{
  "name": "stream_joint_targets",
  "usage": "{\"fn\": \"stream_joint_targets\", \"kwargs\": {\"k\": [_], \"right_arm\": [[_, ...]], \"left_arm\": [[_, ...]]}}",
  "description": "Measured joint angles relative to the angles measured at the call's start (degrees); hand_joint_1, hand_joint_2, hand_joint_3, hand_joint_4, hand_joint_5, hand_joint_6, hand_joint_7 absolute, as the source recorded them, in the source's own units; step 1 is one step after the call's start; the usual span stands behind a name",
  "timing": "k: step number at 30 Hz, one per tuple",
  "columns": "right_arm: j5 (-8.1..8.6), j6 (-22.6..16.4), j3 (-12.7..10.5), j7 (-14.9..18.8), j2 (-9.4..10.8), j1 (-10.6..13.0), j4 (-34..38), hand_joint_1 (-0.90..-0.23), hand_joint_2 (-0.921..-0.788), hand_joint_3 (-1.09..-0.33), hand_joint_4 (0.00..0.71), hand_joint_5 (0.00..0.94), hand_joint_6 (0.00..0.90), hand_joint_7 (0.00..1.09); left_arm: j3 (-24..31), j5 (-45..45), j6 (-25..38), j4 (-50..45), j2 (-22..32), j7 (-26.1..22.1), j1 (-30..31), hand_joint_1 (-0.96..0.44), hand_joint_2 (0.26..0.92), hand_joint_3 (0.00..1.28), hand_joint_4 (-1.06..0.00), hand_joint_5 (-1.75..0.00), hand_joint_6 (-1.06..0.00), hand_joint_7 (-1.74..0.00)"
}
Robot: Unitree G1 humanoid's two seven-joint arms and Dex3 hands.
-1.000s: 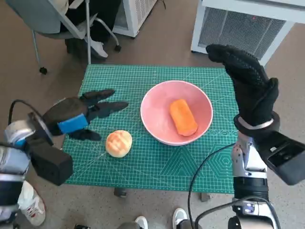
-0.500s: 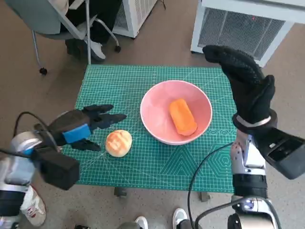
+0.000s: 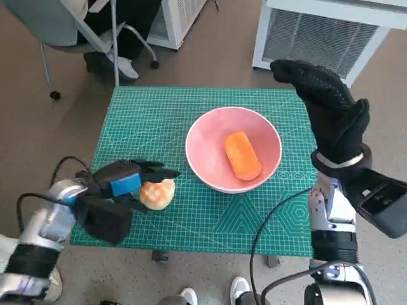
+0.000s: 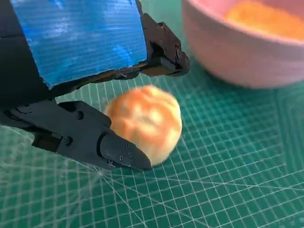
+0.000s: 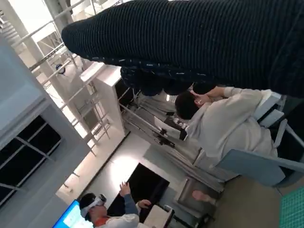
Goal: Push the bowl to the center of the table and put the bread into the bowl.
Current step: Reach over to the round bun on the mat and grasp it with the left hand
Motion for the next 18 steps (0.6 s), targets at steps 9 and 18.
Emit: {"fn": "stream_joint_targets", "kwargs": {"k": [9,18], "right_arm": [[-0.05,0.1,-0.1,-0.1,0.0,0.1,-1.3,-0.579,-0.921,-0.828,-0.001,0.394,-0.001,0.62],[-1.44,0.1,-0.2,-1.1,0.0,0.7,-2.1,-0.582,-0.921,-0.83,-0.001,0.399,-0.001,0.62]], "left_arm": [[-1.7,2.5,-3.4,7.3,-1.9,4.7,-2.6,-0.14,0.918,0.15,-0.67,-0.55,-0.5,-1.08],[-2.2,4.3,-5.2,9.0,-1.6,7.9,-4.1,-0.01,0.92,0.12,-0.6,-1.34,-0.63,-1.06]]}}
